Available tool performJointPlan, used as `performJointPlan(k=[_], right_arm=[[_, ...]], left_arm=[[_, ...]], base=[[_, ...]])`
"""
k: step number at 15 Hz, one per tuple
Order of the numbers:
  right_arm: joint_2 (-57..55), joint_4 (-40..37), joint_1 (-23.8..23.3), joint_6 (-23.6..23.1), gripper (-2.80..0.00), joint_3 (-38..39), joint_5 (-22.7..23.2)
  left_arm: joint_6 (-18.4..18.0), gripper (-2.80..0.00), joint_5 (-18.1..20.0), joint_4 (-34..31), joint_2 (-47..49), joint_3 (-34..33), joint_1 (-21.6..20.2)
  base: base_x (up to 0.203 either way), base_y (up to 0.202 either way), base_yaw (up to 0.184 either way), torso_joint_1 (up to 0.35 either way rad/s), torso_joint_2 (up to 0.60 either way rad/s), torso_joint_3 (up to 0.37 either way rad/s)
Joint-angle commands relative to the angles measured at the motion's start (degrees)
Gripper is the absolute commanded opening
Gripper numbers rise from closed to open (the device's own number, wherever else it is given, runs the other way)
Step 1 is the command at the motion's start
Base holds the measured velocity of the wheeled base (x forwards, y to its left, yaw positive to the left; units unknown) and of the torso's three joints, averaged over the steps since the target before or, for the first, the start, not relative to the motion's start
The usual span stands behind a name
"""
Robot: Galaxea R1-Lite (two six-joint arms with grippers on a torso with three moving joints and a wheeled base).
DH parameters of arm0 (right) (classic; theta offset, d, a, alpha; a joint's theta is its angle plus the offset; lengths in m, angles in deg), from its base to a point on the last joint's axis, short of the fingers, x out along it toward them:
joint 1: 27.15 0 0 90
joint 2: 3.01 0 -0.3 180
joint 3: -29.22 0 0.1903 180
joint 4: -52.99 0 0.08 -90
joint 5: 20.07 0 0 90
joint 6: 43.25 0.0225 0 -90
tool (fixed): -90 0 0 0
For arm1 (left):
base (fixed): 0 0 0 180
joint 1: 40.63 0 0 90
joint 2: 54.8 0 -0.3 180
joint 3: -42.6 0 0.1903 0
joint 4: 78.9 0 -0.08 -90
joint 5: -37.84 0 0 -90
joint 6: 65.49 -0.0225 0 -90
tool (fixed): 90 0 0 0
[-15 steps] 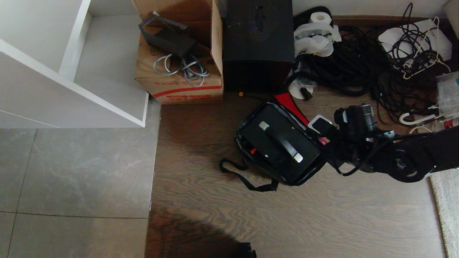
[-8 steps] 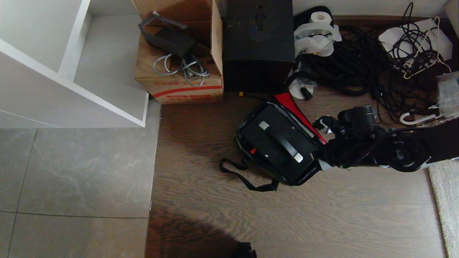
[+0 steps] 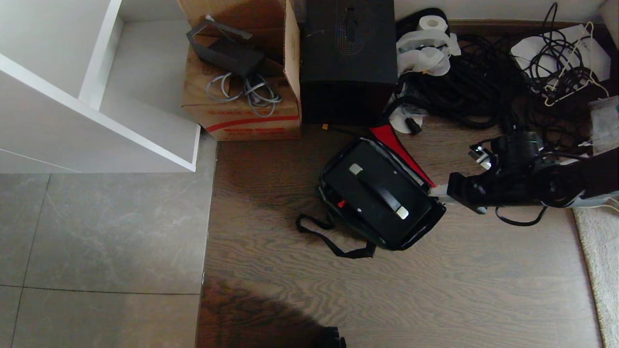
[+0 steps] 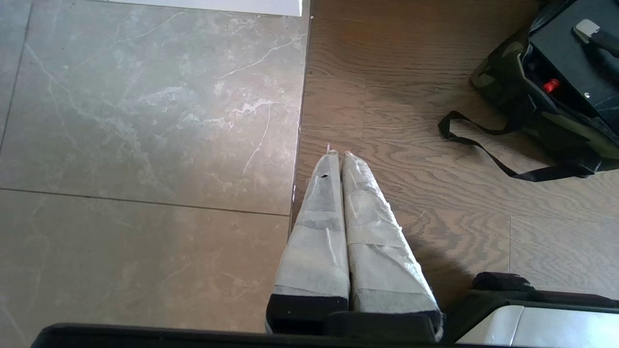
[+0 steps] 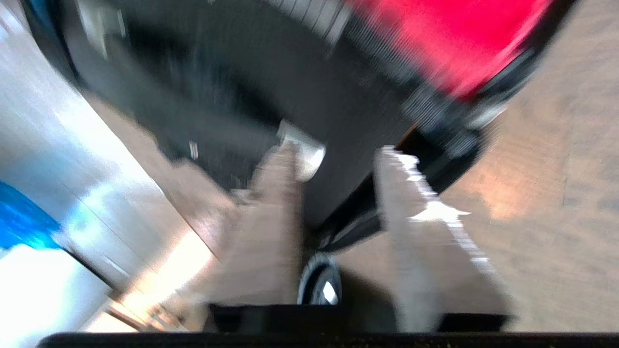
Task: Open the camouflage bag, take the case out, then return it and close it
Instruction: Close the top of the storage box
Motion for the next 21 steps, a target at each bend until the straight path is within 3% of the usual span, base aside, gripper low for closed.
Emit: performJointPlan(k=[1, 5, 7, 8, 10, 14, 17, 21], right_arm=[[-1.51, -0.48, -4.71, 0.36, 0.00, -2.55, 3.87], [-3.40, -0.79, -7.52, 2.13, 0.00, -2.21, 6.29], [-3.40, -0.64, -7.67, 9.65, 0.00, -3.12, 6.77], [-3.38, -0.62, -7.74, 10.28, 0.00, -3.34, 7.03], [-4.00, -0.62, -9.61, 13.39, 0.00, -5.12, 12.43], [-6.00, -0.79, -10.95, 18.11, 0.00, -8.22, 14.42], [-6.06, -0.78, -10.95, 18.27, 0.00, -8.30, 14.41], [-12.33, -0.62, -10.87, 25.58, 0.00, -12.44, 14.25]], left_arm=[[0.03, -2.80, -0.05, 0.02, -0.02, -0.53, 0.00], [0.03, -2.80, -0.05, 0.02, -0.02, -0.53, 0.00], [0.03, -2.80, -0.05, 0.02, -0.02, -0.53, 0.00], [0.03, -2.80, -0.05, 0.02, -0.02, -0.53, 0.00], [0.03, -2.80, -0.05, 0.02, -0.02, -0.53, 0.00], [0.03, -2.80, -0.05, 0.02, -0.02, -0.53, 0.00], [-0.06, -2.80, -0.05, 0.02, -0.02, -0.53, 0.00], [-0.06, -2.80, -0.05, 0.02, -0.02, -0.53, 0.00]], base=[[0.000, 0.000, 0.000, 0.000, 0.00, 0.000], [0.000, 0.000, 0.000, 0.000, 0.00, 0.000], [0.000, 0.000, 0.000, 0.000, 0.00, 0.000], [0.000, 0.000, 0.000, 0.000, 0.00, 0.000], [0.000, 0.000, 0.000, 0.000, 0.00, 0.000], [0.000, 0.000, 0.000, 0.000, 0.00, 0.000], [0.000, 0.000, 0.000, 0.000, 0.00, 0.000], [0.000, 0.000, 0.000, 0.000, 0.00, 0.000]])
